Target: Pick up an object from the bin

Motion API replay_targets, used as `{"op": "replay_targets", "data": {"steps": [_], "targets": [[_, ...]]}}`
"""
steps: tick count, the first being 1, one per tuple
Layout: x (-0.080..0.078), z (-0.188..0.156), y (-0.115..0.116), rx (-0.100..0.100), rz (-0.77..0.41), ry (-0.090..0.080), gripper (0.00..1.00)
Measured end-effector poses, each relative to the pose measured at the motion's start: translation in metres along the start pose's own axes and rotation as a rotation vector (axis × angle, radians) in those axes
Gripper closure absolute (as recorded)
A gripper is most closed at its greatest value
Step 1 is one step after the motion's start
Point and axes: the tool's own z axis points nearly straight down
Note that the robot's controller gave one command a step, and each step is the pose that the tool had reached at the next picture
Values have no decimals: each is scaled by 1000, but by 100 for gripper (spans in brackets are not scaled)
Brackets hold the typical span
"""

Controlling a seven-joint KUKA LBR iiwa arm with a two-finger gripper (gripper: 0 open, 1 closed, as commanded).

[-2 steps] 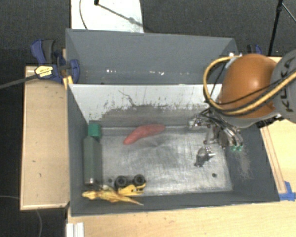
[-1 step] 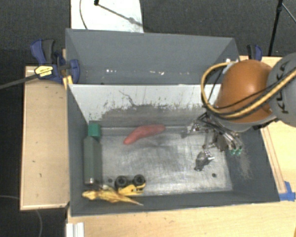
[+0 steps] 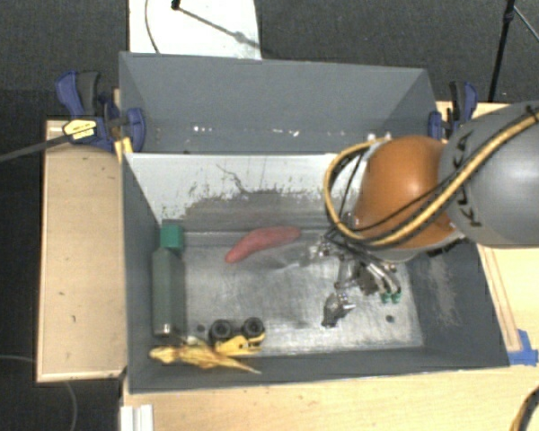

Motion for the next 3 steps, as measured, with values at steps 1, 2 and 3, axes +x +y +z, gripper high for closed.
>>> {"op": "replay_targets", "data": {"steps": [1,2,3], "targets": [[-7,28,25,-6,-146,6,0],[-2,39,56,-2,-366,7,0],[1,48,84,-4,-182,8,0]]}}
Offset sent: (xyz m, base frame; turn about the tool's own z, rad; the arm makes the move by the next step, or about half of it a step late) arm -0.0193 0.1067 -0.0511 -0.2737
